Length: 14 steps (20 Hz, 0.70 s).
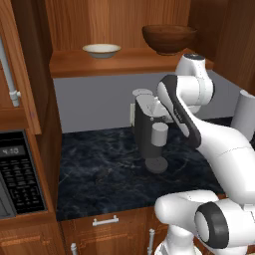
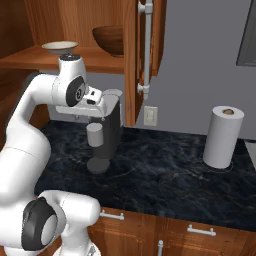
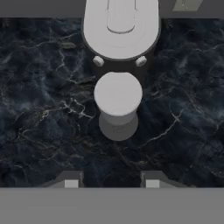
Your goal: Take the smaller bowl and place it next to the appetizer plate on the dining counter , and place the larger bowl next to the plate with cooked food.
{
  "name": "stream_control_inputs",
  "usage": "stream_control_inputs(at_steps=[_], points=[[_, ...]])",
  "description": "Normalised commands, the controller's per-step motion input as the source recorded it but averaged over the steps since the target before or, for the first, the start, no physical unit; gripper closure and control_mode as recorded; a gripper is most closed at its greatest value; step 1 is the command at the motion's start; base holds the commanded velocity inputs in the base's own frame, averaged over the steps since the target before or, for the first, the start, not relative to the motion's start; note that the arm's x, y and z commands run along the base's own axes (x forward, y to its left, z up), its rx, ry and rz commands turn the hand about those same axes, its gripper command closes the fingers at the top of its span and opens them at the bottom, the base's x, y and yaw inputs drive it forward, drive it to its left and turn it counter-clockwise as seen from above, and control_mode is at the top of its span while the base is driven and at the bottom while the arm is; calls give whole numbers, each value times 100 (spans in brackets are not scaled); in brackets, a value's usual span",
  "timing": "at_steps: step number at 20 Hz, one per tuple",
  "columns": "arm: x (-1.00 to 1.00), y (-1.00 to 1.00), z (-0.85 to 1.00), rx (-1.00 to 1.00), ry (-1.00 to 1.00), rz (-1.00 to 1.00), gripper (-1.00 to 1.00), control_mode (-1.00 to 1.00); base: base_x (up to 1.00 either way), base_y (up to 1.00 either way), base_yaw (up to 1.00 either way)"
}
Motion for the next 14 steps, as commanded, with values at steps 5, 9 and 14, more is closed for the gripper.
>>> stream_control_inputs(at_steps=[5,9,14], points=[[-22,1,0,0,-1,0,-100,-100,0,0,0],[-51,4,0,10,-17,-1,-100,-100,0,0,0],[-34,0,14,13,-27,-11,-100,-100,0,0,0]])
